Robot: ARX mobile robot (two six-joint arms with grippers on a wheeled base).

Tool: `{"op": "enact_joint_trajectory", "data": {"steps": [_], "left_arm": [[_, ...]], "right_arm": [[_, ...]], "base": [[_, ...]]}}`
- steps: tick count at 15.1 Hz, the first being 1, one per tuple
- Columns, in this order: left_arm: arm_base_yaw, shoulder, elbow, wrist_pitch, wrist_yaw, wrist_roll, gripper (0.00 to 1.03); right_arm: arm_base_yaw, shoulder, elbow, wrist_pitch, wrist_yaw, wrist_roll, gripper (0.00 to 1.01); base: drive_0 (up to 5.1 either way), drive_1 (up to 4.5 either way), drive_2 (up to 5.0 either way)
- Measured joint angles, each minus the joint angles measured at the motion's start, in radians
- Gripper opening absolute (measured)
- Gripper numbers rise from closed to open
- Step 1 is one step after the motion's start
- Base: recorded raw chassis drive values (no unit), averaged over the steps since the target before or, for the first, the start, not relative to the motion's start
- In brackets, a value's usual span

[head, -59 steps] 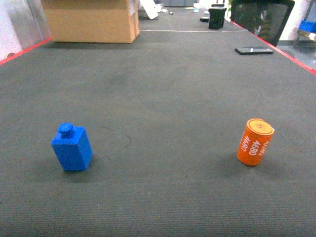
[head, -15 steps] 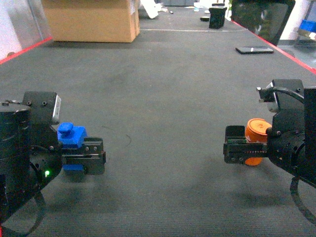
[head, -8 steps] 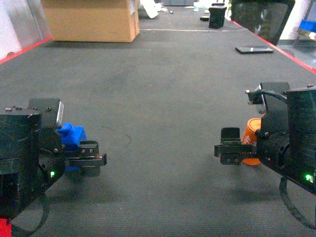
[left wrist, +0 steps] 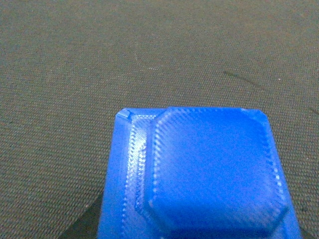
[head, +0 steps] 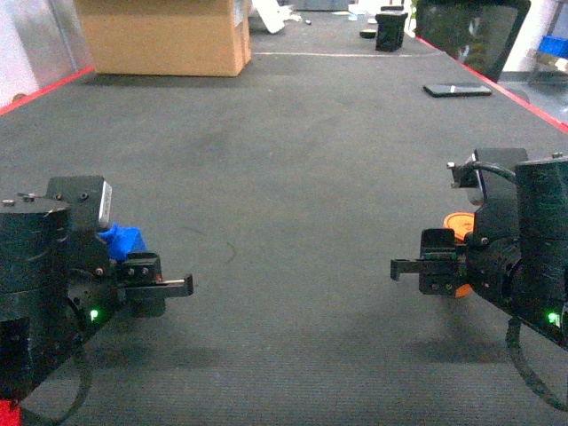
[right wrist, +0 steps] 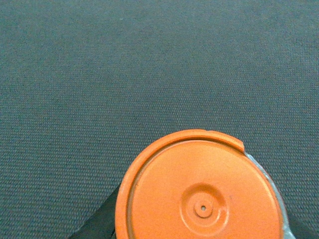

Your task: Sort blue parts and orange caps into right shelf containers

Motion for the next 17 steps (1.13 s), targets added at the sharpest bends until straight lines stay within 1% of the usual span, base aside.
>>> {"op": "enact_joint_trajectory", "data": {"steps": [1, 3, 4, 5, 6, 7, 8, 9, 10, 12, 13, 14, 15, 17], "left_arm": [[0.002, -0.021, -0.026, 0.018, -0.003, -0.002, 0.42], [0.013, -0.100, -0.088, 0.071, -0.028, 0.000, 0.42], [0.023, -0.179, -0.134, 0.104, -0.041, 0.006, 0.42], [0.034, -0.255, -0.177, 0.126, -0.055, 0.023, 0.42], [0.103, -0.614, -0.343, 0.028, -0.100, 0.071, 0.42], [0.134, -1.034, -0.412, -0.191, -0.134, 0.116, 0.42], [0.128, -1.135, -0.418, -0.259, -0.144, 0.131, 0.42], [0.126, -1.216, -0.423, -0.315, -0.152, 0.138, 0.42], [0.115, -1.325, -0.424, -0.388, -0.163, 0.140, 0.42], [0.091, -1.465, -0.427, -0.476, -0.187, 0.148, 0.42], [0.080, -1.503, -0.431, -0.492, -0.203, 0.157, 0.42], [0.060, -1.537, -0.436, -0.497, -0.237, 0.163, 0.42], [0.051, -1.539, -0.437, -0.503, -0.247, 0.164, 0.42], [0.051, -1.538, -0.438, -0.504, -0.246, 0.164, 0.42]], "right_arm": [[0.003, -0.019, -0.020, 0.000, 0.000, 0.001, 0.45], [0.006, -0.102, -0.100, 0.024, 0.000, 0.000, 0.45], [0.005, -0.184, -0.154, 0.037, 0.000, -0.002, 0.45], [0.005, -0.262, -0.201, 0.058, 0.004, -0.012, 0.45], [-0.002, -0.649, -0.407, -0.009, 0.027, -0.056, 0.44], [-0.022, -1.089, -0.498, -0.259, 0.045, -0.099, 0.44], [-0.022, -1.207, -0.501, -0.331, 0.055, -0.105, 0.44], [-0.023, -1.295, -0.502, -0.385, 0.061, -0.109, 0.44], [-0.029, -1.417, -0.502, -0.470, 0.069, -0.116, 0.44], [-0.035, -1.581, -0.502, -0.591, 0.076, -0.124, 0.44], [-0.035, -1.631, -0.502, -0.623, 0.079, -0.124, 0.44], [-0.023, -1.683, -0.502, -0.662, 0.109, -0.124, 0.44], [-0.007, -1.691, -0.502, -0.662, 0.125, -0.124, 0.44], [-0.007, -1.689, -0.502, -0.665, 0.124, -0.124, 0.44]], "base": [[0.0, 0.00, 0.0], [0.0, 0.00, 0.0], [0.0, 0.00, 0.0], [0.0, 0.00, 0.0], [0.0, 0.00, 0.0], [0.0, 0.00, 0.0], [0.0, 0.00, 0.0], [0.0, 0.00, 0.0], [0.0, 0.00, 0.0], [0.0, 0.00, 0.0], [0.0, 0.00, 0.0], [0.0, 0.00, 0.0], [0.0, 0.00, 0.0], [0.0, 0.00, 0.0]]}}
